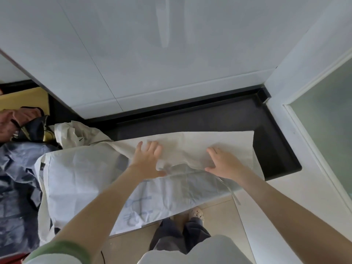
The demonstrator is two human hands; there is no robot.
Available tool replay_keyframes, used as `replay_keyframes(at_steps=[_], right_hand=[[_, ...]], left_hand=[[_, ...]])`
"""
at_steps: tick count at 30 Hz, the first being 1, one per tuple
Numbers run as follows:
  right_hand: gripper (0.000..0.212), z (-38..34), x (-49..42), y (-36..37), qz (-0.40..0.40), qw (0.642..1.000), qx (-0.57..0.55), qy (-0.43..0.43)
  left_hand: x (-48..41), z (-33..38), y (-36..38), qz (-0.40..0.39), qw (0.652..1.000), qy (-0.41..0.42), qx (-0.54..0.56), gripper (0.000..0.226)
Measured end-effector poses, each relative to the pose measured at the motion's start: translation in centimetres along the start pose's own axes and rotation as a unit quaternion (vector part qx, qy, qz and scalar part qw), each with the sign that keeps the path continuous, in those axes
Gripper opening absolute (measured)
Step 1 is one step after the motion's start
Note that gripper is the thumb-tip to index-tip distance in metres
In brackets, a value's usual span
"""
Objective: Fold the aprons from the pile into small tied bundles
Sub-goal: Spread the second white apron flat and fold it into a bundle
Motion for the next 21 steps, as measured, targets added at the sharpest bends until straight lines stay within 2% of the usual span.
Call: replay_keyframes(at_steps=[2, 4, 7, 9, 11, 13, 15, 17, 18, 19, 21], right_hand=[[0.060, -2.0, -0.6, 0.3, 0.038, 0.998, 0.014, -0.037], [0.054, -3.4, -1.2, 0.6, 0.069, 0.995, 0.017, -0.068], [0.033, -4.7, -1.8, 1.3, 0.088, 0.991, 0.015, -0.097], [0.023, -4.6, -1.8, 1.5, 0.084, 0.992, 0.021, -0.091], [0.020, -4.1, -1.6, 1.5, 0.079, 0.993, 0.022, -0.088], [0.017, -3.6, -1.3, 1.4, 0.070, 0.993, 0.007, -0.093], [0.011, -2.9, -1.0, 1.7, 0.023, 0.995, -0.037, -0.087], [0.007, -2.2, -0.6, 2.3, -0.041, 0.991, -0.111, -0.054], [0.013, -1.7, -0.6, 2.3, -0.047, 0.987, -0.152, -0.026], [0.016, -1.0, -0.7, 1.9, -0.027, 0.982, -0.189, 0.008], [0.033, 0.8, -1.0, 1.0, 0.044, 0.973, -0.212, 0.075]], left_hand=[[0.5, 1.1, -0.2, 0.055, 0.998, -0.022, 0.015, 0.092], [0.6, 1.8, -0.8, 0.097, 0.993, -0.034, 0.054, 0.074], [0.7, 3.3, -2.6, 0.172, 0.982, -0.002, 0.074, 0.030], [0.4, 3.8, -2.8, 0.170, 0.980, 0.026, 0.096, 0.030], [0.3, 4.0, -2.7, 0.142, 0.983, 0.050, 0.102, 0.024], [0.4, 4.1, -2.0, 0.074, 0.990, 0.074, 0.092, 0.037], [0.8, 4.1, -1.3, -0.033, 0.987, 0.095, 0.123, 0.038], [1.0, 3.2, -0.5, -0.165, 0.968, 0.049, 0.181, 0.026], [1.1, 2.7, -0.8, -0.190, 0.958, 0.022, 0.212, 0.023], [0.8, 2.2, -0.9, -0.193, 0.954, -0.002, 0.231, 0.029], [-0.1, 1.1, -1.4, -0.130, 0.967, -0.034, 0.218, 0.040]])
Point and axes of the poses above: each hand's wrist, its own x-axis away from the middle knuckle, its own y-axis out of the palm, z = x × y, the point moved 8 cm from there along -x, towards the middle knuckle, and after that the axes turned 3 degrees about -z, right-handed, at the moved point
